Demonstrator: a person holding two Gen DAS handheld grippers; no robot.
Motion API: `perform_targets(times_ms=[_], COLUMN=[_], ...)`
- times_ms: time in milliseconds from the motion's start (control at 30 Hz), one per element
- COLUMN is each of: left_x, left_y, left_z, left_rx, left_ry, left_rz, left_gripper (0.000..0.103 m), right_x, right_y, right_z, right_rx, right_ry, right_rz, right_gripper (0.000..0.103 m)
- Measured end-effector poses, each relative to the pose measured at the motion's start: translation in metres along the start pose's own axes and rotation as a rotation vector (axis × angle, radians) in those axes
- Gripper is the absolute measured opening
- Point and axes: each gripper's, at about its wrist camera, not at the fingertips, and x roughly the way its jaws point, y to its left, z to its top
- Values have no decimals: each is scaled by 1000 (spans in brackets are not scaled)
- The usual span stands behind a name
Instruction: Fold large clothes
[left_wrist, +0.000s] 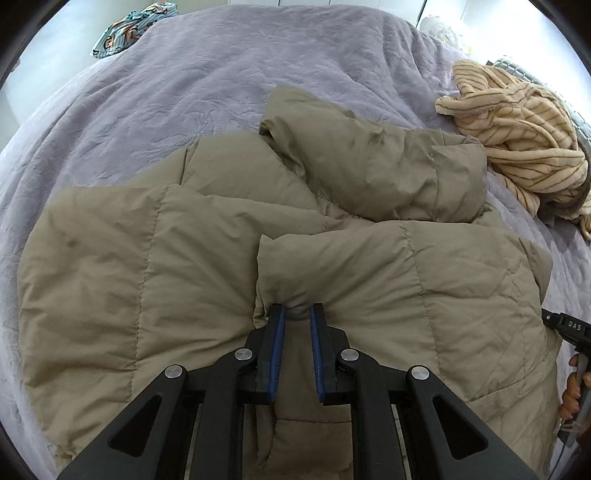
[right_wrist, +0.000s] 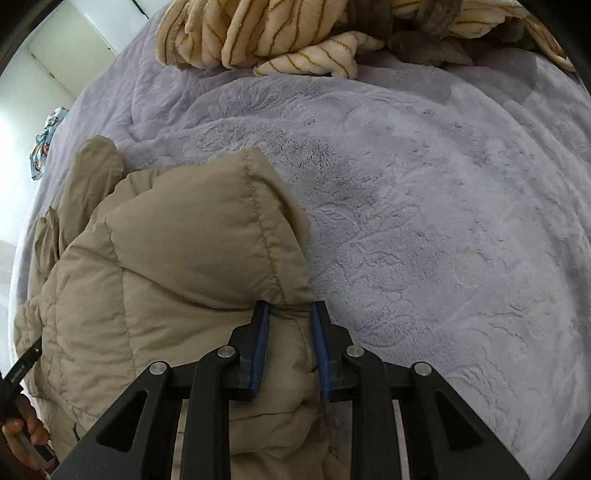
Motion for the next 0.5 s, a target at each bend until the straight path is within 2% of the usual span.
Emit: perform_targets(times_ms=[200,367,500], left_x=[-24,-56,-70], left_y=[0,7,13], left_z=[5,-1,-11], left_rx=[2,18,17], left_ry=[9,-19,-5], left_rz=[17,36,50], left_gripper=[16,16,16], right_x=[-24,-50,-66], right_y=[3,5,8], right_z=[-4,-22,-38], right_rx=[2,24,34], right_ry=[-11,-17,-14], right_rz=[-14,-13,2], right_gripper=[27,27,27])
